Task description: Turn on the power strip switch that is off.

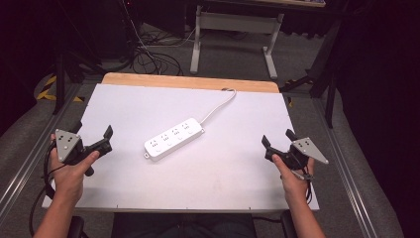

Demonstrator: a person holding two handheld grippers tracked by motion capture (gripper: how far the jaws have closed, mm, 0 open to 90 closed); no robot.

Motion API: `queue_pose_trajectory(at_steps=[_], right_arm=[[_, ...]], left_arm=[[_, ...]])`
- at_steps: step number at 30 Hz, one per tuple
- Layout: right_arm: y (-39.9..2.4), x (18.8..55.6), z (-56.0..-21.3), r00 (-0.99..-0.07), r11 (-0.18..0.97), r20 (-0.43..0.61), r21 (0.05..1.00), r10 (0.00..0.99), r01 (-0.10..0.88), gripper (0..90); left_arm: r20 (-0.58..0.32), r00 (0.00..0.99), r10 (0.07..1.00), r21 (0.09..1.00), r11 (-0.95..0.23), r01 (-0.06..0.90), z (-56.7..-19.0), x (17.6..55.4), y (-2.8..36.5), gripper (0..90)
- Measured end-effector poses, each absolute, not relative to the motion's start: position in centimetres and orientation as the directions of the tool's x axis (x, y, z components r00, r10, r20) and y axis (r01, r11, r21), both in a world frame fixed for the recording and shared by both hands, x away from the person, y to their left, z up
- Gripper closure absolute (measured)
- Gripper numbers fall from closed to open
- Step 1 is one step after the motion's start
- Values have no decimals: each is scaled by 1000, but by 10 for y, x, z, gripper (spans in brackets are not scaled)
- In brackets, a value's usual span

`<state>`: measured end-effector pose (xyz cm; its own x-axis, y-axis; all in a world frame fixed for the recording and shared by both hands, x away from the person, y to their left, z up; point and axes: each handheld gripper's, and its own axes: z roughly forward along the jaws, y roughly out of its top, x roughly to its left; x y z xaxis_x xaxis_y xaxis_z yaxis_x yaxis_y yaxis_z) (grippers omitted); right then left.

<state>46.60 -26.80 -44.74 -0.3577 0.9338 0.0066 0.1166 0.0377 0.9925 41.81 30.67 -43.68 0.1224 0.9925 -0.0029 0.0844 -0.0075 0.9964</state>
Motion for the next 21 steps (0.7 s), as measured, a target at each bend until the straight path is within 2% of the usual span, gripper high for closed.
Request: queue_pose_trajectory(at_steps=[6, 9, 16, 21], right_arm=[[-268, 466, -447, -358, 44, 0, 992, 934, 115, 86], [-267, 466, -448, -360, 44, 2, 992, 933, 119, 87], [-267, 465, -448, -361, 45, 1, 992, 932, 120, 91], [-267, 465, -448, -366, 50, -3, 992, 931, 120, 93]], left_arm=[[4, 120, 993, 997, -13, 77, -436, 417, 307, 125], [5, 118, 993, 997, -15, 80, -436, 417, 306, 181], [14, 113, 994, 996, -23, 82, -436, 416, 307, 453], [5, 106, 994, 997, -13, 80, -436, 416, 310, 602]])
